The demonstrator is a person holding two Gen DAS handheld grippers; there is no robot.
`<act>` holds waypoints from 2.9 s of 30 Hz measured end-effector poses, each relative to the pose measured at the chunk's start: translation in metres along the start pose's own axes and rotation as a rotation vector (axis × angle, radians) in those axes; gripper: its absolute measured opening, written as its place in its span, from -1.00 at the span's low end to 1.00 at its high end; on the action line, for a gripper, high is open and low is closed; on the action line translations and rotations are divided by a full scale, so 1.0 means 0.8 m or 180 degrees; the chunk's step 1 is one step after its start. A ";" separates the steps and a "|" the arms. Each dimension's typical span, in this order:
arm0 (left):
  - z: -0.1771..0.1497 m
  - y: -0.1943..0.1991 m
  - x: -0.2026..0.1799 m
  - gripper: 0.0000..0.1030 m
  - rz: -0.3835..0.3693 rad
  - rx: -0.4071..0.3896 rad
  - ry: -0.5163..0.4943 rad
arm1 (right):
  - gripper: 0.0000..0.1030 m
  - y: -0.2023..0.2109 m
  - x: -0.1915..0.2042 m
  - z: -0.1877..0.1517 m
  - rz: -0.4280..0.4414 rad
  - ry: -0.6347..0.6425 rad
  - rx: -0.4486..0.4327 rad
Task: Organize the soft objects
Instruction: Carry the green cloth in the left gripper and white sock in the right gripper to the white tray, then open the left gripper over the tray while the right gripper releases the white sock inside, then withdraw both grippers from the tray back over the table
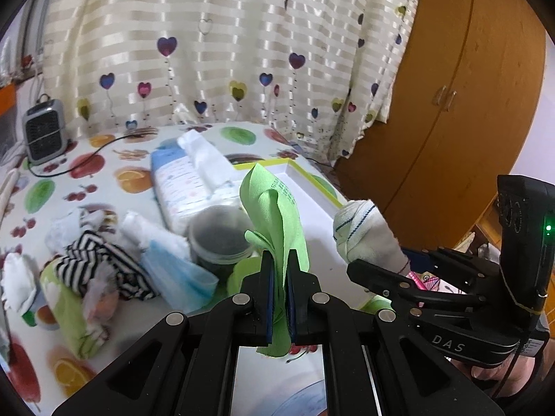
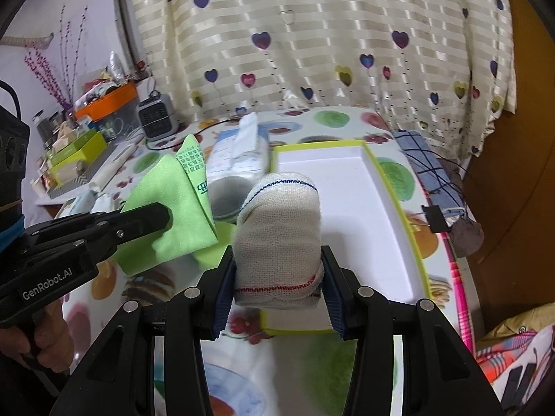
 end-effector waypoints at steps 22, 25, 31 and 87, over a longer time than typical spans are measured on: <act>-0.010 -0.108 -0.054 -0.88 -0.0225 0.0557 -0.0137 | -0.09 -0.054 -0.094 -0.023 -0.0241 -0.0305 0.0370; -0.014 -0.117 -0.058 -0.88 -0.0244 0.0623 -0.0157 | -0.07 -0.060 -0.098 -0.029 -0.0228 -0.0287 0.0441; -0.016 -0.122 -0.066 -0.57 -0.0310 0.0638 -0.0195 | 0.03 -0.053 -0.097 -0.029 -0.0215 -0.0192 0.0325; -0.048 0.053 0.036 -0.01 0.0418 -0.0073 -0.0068 | 0.09 0.017 0.070 -0.012 0.0108 0.0387 0.0002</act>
Point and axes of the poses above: each gripper's, at about its wrist camera, not at the fingertips, and y roughly against the way its jaws point, x to its left, z to its top, the point moved 3 cm from there along -y, roughly the way its jaws point, and after that the axes turned 1 degree about y, right-handed, at the moved point
